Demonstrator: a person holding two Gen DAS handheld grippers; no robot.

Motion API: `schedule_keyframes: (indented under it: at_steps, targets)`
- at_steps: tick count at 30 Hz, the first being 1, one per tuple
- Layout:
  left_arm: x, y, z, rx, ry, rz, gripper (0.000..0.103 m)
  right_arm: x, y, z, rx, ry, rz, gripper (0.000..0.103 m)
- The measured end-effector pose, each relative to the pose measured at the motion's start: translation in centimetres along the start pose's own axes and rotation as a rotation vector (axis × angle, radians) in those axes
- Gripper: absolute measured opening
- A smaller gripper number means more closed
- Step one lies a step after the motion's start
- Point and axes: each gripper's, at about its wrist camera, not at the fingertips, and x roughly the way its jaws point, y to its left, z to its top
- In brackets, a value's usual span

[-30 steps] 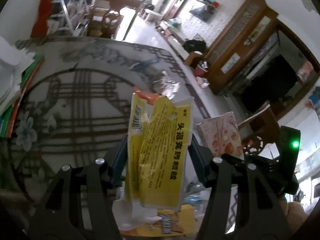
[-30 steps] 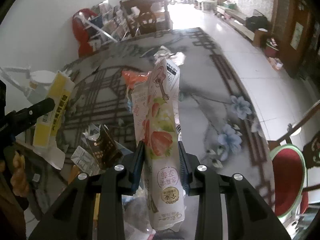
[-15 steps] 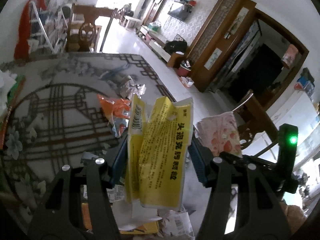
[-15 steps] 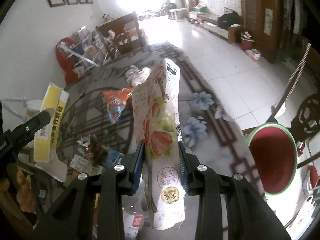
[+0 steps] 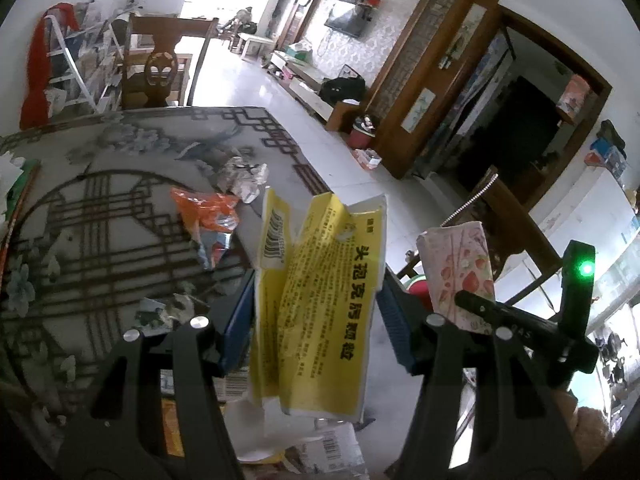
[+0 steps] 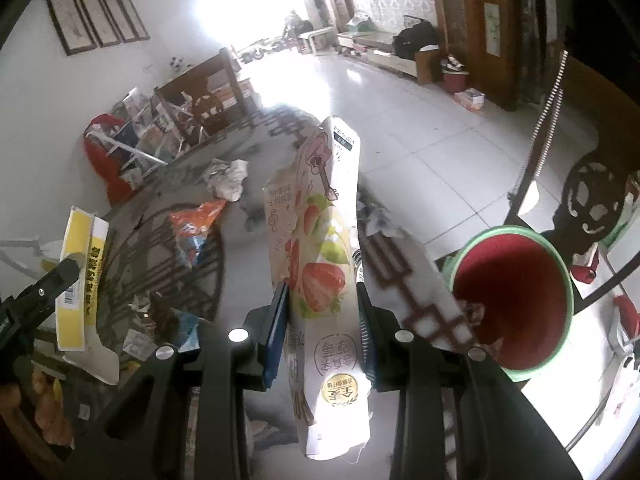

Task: Collect trash
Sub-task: 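Carry both wrappers over the red bucket and open both grippers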

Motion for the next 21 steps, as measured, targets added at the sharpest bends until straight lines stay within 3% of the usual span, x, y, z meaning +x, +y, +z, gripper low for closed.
schedule_keyframes:
  at_steps: [12, 21]
  targets:
    - [3.0, -3.9, -0.6, 0.049, 0.053, -0.056, 0.057, -1.6, -4.6, -0.6, 0.069, -0.011, -0.05, 0.031]
    - [7.8, -9.5, -1.3, 0.086, 0.122, -0.112, 0.057, -3.1, -11.5, -1.0, 0.14, -0.009, -0.108, 0.031]
